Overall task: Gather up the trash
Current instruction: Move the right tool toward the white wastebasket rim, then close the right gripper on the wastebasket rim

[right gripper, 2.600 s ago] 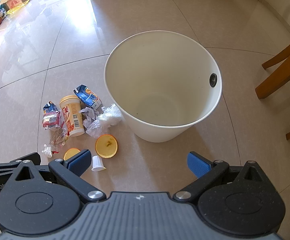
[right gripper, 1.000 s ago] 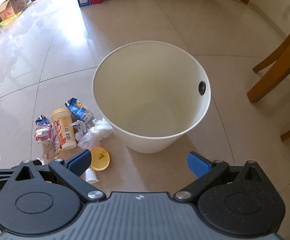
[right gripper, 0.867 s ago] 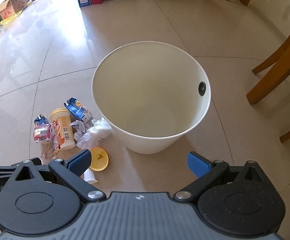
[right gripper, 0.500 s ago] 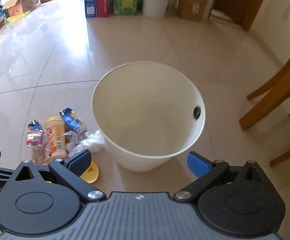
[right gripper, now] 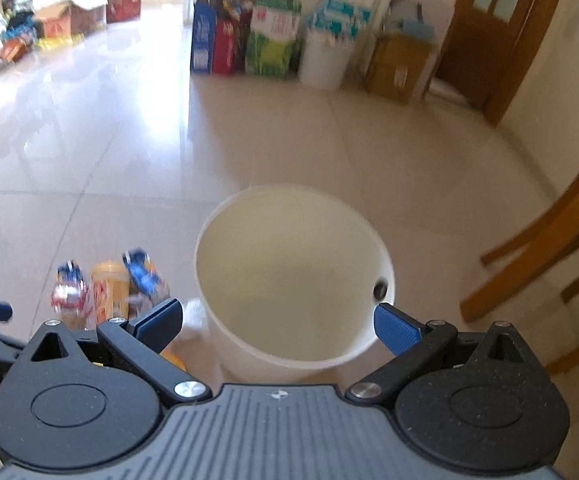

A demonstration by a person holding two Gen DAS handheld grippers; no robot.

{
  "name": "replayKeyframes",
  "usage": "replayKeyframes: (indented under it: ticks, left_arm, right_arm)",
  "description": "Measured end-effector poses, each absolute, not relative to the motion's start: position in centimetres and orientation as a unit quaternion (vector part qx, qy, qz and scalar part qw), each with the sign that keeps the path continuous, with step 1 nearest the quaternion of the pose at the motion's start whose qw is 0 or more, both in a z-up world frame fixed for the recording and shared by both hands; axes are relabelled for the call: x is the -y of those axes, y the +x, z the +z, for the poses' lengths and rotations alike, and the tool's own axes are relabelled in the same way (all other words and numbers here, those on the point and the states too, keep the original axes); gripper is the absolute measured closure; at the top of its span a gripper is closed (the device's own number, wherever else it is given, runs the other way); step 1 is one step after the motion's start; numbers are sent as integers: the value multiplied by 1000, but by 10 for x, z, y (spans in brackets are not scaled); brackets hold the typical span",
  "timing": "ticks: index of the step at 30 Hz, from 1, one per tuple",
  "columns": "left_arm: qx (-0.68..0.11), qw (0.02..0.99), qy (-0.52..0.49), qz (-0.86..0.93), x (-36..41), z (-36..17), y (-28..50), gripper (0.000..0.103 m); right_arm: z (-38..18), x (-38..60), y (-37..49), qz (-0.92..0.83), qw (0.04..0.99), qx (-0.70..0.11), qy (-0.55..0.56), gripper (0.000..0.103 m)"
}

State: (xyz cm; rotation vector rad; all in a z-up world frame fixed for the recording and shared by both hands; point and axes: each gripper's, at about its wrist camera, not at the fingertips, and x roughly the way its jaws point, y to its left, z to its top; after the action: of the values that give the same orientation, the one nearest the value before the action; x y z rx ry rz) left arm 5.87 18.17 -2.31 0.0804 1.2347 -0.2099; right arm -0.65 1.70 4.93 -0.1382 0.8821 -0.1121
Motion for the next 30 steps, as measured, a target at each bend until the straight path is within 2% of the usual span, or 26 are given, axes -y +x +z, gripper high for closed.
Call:
replayKeyframes:
  ticks: [4, 9, 14, 30]
  left_arm:
    - [-578, 810, 26, -91, -191, -23, 59, 1]
    - [-574, 814, 24, -81, -201, -28, 60, 1]
    - [-577, 813, 21, -75, -209, -38, 62, 1]
    - [-576, 814, 50, -55, -208, -92, 68, 1]
  right_arm:
    - [77, -8, -13, 1, 928, -367, -62, 0]
    - [69, 1, 0, 23, 901, -426, -80, 0]
    - [34, 20, 18, 0, 866, -495, -62, 0]
    - [-31, 106, 83, -75, 862, -495, -79, 0]
